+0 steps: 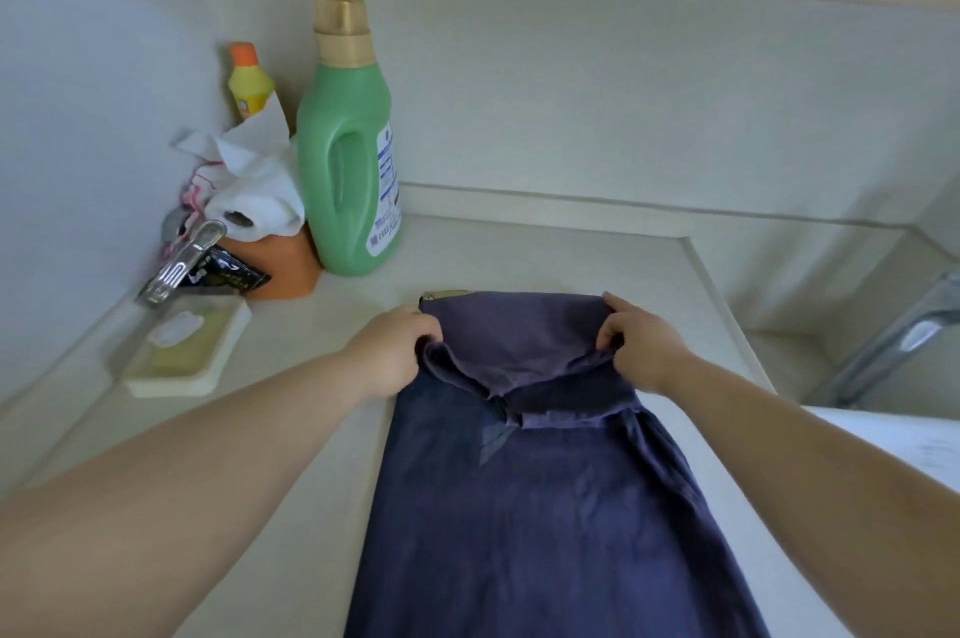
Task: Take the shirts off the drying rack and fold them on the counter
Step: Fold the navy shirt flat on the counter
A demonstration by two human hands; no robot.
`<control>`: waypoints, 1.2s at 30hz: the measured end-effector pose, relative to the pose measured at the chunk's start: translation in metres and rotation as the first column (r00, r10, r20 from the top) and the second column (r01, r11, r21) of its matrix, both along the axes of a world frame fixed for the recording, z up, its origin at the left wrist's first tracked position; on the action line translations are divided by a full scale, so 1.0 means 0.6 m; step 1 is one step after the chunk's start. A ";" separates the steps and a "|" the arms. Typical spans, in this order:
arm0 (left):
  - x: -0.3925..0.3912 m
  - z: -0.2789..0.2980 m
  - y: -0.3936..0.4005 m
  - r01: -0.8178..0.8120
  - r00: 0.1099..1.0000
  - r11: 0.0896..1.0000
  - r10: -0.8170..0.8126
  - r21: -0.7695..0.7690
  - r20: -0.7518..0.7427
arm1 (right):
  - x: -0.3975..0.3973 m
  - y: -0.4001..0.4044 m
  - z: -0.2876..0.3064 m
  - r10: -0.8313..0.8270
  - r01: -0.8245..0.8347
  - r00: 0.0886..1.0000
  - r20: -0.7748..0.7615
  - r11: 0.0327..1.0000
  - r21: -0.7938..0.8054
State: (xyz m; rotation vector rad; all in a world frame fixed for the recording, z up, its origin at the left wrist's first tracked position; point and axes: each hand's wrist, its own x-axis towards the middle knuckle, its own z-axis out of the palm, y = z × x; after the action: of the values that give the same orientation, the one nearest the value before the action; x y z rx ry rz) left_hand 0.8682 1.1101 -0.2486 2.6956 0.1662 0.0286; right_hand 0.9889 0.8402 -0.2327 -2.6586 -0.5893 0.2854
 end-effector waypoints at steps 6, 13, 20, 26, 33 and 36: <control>0.019 0.043 -0.030 -0.177 0.984 0.928 0.179 0.329 0.025 | 0.005 0.035 0.030 -0.121 0.116 0.974 0.190 0.992 0.040; 0.033 -0.005 -0.066 0.077 0.924 0.974 0.011 0.214 -0.381 | -0.016 0.051 -0.015 0.116 -0.148 0.987 -0.107 0.918 -0.369; 0.038 -0.022 -0.060 0.062 0.925 0.961 0.047 0.271 -0.378 | -0.006 0.057 -0.028 0.058 -0.091 0.993 -0.100 0.925 -0.369; 0.071 -0.021 -0.055 0.055 0.934 0.947 0.063 0.316 -0.351 | 0.030 0.063 -0.028 0.078 -0.098 0.994 -0.071 0.932 -0.349; 0.116 -0.025 -0.050 0.015 0.951 0.934 0.097 0.357 -0.294 | 0.066 0.073 -0.038 0.041 -0.028 0.999 0.031 0.936 -0.351; 0.086 -0.020 -0.065 -0.023 0.955 0.920 0.136 0.391 -0.265 | 0.030 0.062 -0.031 -0.033 0.051 0.998 0.051 0.907 -0.419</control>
State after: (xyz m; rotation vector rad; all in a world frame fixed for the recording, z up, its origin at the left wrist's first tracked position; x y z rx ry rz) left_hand 0.9195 1.0713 -0.2605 3.0722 0.3982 -0.3444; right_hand 1.0072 0.8775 -0.2510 -3.0956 -0.5300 0.3812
